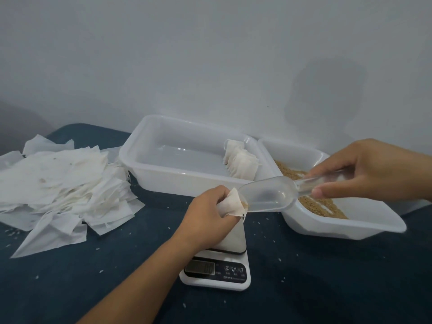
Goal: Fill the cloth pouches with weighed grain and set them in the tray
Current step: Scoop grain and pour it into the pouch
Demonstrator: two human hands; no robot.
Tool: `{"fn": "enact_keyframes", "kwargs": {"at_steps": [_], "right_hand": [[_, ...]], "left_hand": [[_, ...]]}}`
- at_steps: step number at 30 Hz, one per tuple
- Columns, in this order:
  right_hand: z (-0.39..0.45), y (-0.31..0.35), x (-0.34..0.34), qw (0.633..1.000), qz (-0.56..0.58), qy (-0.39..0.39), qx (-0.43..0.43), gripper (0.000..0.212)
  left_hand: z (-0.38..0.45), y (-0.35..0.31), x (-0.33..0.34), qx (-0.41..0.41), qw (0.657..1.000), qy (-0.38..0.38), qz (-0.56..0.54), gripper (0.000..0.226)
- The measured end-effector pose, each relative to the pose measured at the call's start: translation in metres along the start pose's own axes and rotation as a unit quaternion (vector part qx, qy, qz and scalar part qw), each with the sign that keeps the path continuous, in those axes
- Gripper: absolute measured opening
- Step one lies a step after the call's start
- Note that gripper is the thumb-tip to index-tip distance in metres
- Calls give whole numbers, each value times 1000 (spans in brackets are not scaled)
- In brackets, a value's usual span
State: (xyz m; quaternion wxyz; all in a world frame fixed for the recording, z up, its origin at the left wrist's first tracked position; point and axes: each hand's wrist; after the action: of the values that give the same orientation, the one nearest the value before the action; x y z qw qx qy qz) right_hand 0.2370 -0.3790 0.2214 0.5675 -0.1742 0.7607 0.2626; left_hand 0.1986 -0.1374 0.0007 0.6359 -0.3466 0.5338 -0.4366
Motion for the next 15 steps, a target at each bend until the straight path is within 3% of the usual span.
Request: {"fn": "enact_keyframes", "kwargs": {"at_steps": [5, 11, 15], "right_hand": [[-4, -8, 1, 1000, 26, -1, 16, 32], [-9, -39, 27, 981, 188, -37, 34, 30], [-3, -56, 64, 950, 307, -45, 26, 54]], "left_hand": [[1, 0, 0, -12, 1000, -4, -25, 16], [2, -5, -5, -52, 993, -16, -107, 14], [1, -11, -5, -86, 978, -8, -192, 13]]}}
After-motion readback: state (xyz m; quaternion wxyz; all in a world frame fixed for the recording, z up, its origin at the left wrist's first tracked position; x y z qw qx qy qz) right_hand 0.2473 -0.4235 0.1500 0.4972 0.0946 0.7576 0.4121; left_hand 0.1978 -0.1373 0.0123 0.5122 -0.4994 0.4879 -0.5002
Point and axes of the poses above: each hand's wrist, its own z-axis towards the middle knuckle, its own x-axis out of the palm, y = z × x, and after that the axes turned 9 degrees about y, right-handed
